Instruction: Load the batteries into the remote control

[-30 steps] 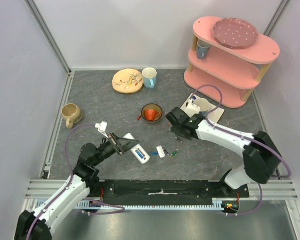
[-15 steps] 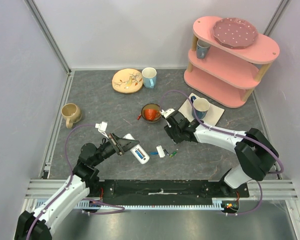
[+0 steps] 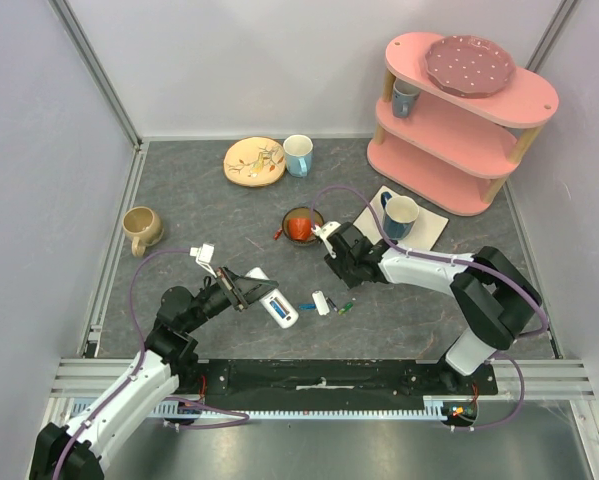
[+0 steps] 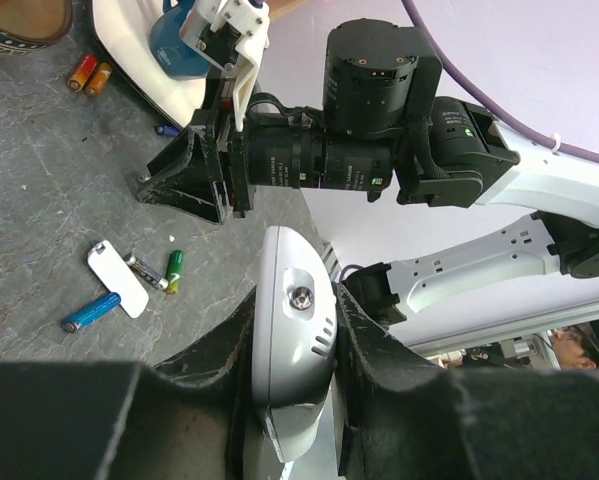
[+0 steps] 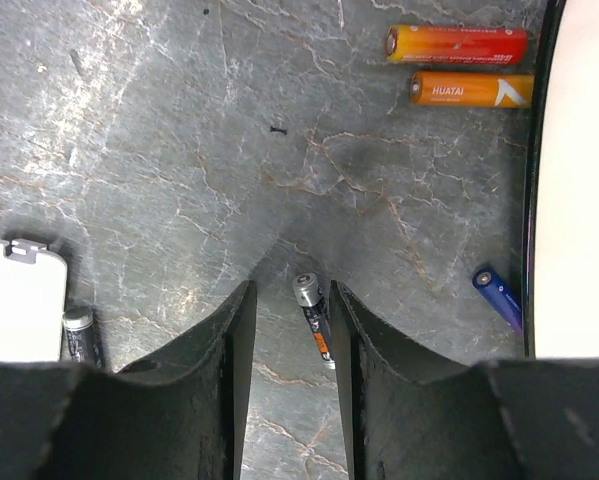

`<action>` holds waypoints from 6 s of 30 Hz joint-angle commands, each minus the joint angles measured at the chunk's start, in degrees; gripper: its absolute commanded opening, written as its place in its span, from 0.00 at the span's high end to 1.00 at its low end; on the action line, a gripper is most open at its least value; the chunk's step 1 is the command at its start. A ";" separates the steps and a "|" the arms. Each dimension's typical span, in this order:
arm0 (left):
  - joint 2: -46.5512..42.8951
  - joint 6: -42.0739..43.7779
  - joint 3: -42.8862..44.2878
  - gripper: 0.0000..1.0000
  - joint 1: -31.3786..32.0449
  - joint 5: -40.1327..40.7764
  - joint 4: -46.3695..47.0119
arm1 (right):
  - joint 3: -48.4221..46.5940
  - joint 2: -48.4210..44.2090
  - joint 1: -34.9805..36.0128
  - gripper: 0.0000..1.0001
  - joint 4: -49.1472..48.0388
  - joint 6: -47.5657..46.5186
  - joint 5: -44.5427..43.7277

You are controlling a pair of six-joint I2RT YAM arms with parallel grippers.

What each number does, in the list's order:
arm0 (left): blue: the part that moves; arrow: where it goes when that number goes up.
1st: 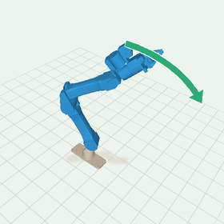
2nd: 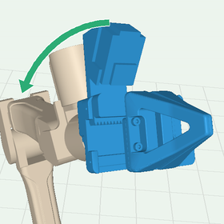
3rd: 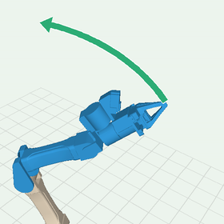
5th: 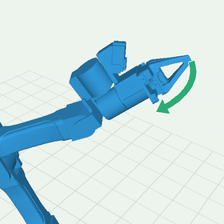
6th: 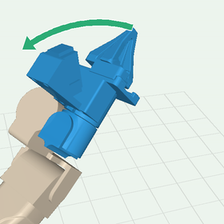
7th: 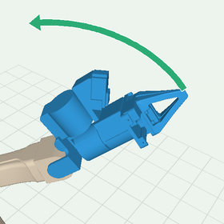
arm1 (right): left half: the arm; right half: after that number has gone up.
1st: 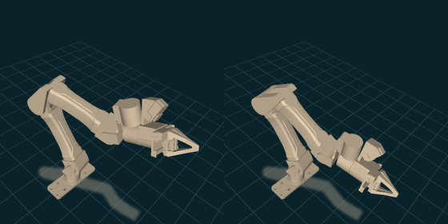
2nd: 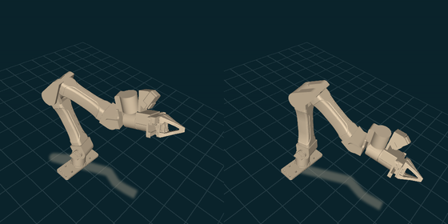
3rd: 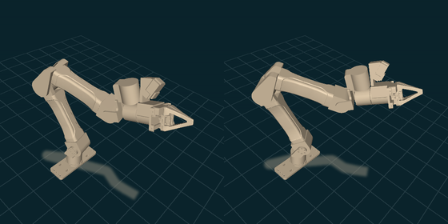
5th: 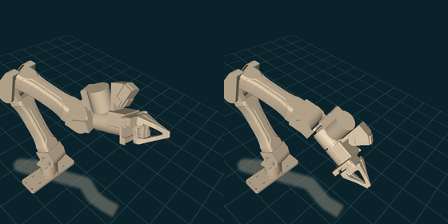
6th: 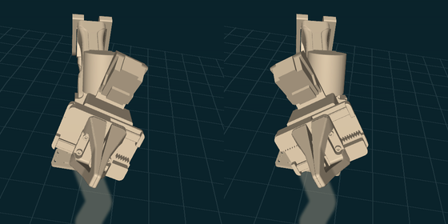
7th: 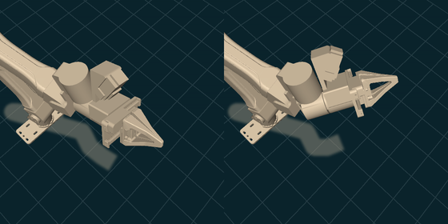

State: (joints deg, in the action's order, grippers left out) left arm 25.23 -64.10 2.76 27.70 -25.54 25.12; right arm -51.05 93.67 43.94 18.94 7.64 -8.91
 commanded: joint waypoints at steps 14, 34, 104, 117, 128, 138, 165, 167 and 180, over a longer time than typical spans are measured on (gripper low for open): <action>2.27 1.69 -0.30 0.98 -0.28 0.58 2.21 | 0.33 -0.33 -1.40 0.65 -1.01 1.59 2.05; 2.54 0.81 -1.18 0.98 -0.28 0.49 3.79 | 0.60 -0.59 -2.72 0.62 -1.98 11.79 3.19; 30.84 -3.67 4.53 0.98 1.30 -3.72 31.38 | 1.11 -30.64 20.57 1.00 -8.20 23.10 -25.03; 42.51 -9.98 4.79 0.98 1.56 -7.15 48.96 | 3.33 -35.58 25.03 1.00 -19.91 12.51 -11.56; 47.89 -15.18 7.96 0.98 2.53 -9.35 50.90 | 4.55 -32.67 31.11 1.00 -21.22 7.04 -23.16; 48.07 -14.83 8.92 0.98 3.94 -7.42 49.41 | 9.30 -33.73 32.61 1.00 -28.43 9.41 -26.69; 47.01 -14.65 9.45 0.98 4.73 -6.37 48.62 | 11.14 -31.09 35.07 1.00 -29.57 10.11 -25.11; 46.92 -14.65 9.54 0.98 4.82 -6.36 48.62 | 11.23 -31.00 35.07 1.00 -29.14 10.11 -24.93; 45.17 -14.22 9.72 0.98 4.82 -6.19 47.39 | 12.64 -31.53 35.07 1.00 -26.06 12.05 -25.19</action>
State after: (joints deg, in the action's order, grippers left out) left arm 72.60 -77.54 10.57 32.27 -32.29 69.97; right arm -39.44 62.74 78.65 -8.49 18.63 -33.08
